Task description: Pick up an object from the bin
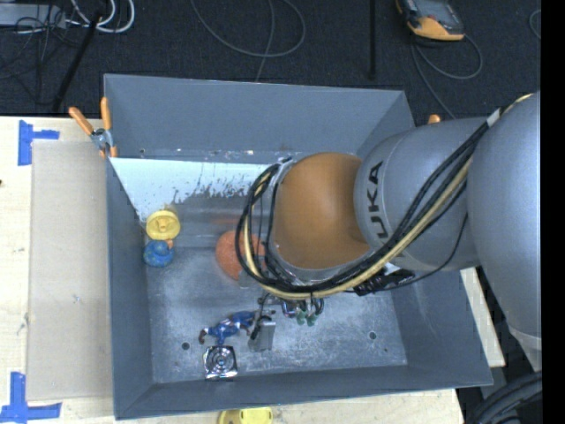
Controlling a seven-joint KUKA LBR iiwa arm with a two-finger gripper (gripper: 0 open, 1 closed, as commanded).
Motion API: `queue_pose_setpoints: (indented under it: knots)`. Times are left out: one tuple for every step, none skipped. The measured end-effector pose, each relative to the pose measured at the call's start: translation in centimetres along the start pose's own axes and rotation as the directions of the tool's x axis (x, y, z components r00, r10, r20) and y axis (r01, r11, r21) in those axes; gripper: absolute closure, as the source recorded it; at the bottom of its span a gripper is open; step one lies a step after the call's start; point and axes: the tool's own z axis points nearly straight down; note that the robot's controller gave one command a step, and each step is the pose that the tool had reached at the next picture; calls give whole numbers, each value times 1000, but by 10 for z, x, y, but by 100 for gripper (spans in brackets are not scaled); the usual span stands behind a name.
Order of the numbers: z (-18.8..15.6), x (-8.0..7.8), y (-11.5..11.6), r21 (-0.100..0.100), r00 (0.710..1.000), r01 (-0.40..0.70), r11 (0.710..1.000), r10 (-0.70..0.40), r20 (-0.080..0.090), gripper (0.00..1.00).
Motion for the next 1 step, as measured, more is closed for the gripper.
queue_pose_setpoints:
  knots:
    - [-4,-2,0,-1,1000,-4,1000,4,8,0]
